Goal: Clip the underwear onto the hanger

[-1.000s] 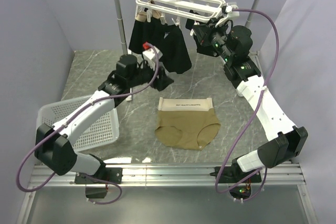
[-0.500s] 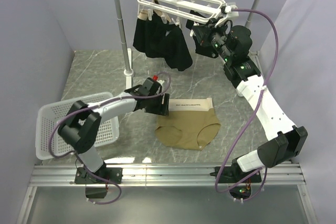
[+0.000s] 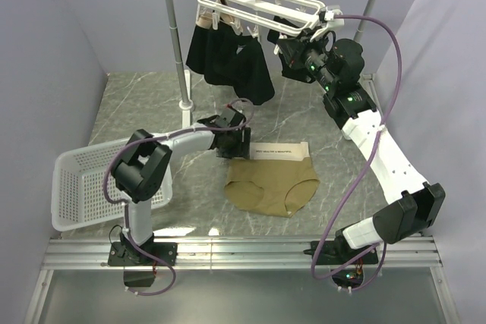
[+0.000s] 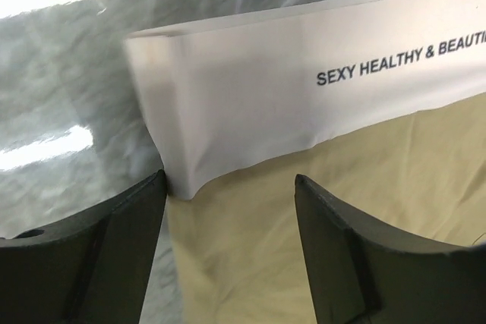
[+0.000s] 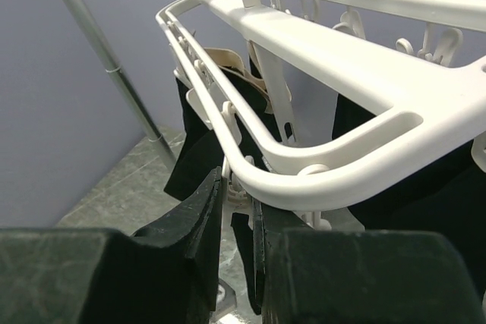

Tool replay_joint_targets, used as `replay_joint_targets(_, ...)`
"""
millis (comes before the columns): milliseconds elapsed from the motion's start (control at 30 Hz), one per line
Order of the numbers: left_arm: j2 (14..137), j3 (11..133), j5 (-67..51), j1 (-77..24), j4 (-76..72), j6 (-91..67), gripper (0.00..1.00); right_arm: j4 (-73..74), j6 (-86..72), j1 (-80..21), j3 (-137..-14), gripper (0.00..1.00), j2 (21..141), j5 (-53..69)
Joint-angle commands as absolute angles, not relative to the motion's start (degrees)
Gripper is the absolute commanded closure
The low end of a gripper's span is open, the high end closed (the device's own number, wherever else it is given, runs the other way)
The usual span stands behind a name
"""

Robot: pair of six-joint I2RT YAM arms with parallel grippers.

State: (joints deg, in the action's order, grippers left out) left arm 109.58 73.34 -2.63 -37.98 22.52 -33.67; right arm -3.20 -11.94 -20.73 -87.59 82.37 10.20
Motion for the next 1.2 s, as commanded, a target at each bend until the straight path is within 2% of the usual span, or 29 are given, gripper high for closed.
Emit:
replay_joint_targets(0, 111.97, 77.68, -2.46, -39.81, 22.15, -34.98, 0.27, -5.27, -11.60, -20.39, -86.49, 1.00, 79.89, 10.72)
replay_joint_targets(333, 119.61, 85.95, -0.18, -45.52, 24.25, -33.31, 0.28, -5.62, -11.95, -20.39, -86.22, 1.00, 79.72, 11.07)
replay_joint_targets(533, 123.56, 88.06, 9.04, -47.11, 27.42, -31.65, 0.34, -5.54, -12.22, -20.30, -86.57, 1.00, 79.98, 11.16)
replay_joint_targets(633, 125.33, 89.12, 11.59, -47.72, 28.21, -30.15, 0.43, -5.45, -12.22, -20.30, -86.57, 1.00, 80.07, 11.16)
replay_joint_targets(733, 126.38, 89.73, 12.65, -48.16, 28.39, -28.92, 0.60, -5.36, -11.95, -20.39, -86.57, 1.00, 80.16, 10.99)
replay_joint_targets(833, 126.21, 90.17, 13.62, -48.16, 27.86, -28.04, 0.88, -5.27, -11.87, -20.39, -86.57, 1.00, 80.33, 11.08)
replay_joint_targets(867, 126.04, 90.35, 14.15, -48.25, 27.77, -27.69, 0.92, -5.19, -11.69, -20.39, -86.57, 1.00, 80.33, 11.16)
replay_joint_targets(967, 124.11, 89.13, 15.72, -48.25, 24.62, -25.41, 1.00, -5.01, -11.51, -20.30, -86.31, 1.00, 80.25, 11.25)
replay_joint_targets(1033, 120.52, 86.85, 16.61, -48.16, 20.94, -21.91, 1.00, -5.01, -11.43, -20.30, -86.22, 1.00, 79.98, 11.25)
replay_joint_targets(1167, 111.46, 77.71, 17.14, -48.43, 2.17, -13.38, 1.00, -4.66, -11.69, -19.87, -86.22, 1.00, 79.89, 11.78)
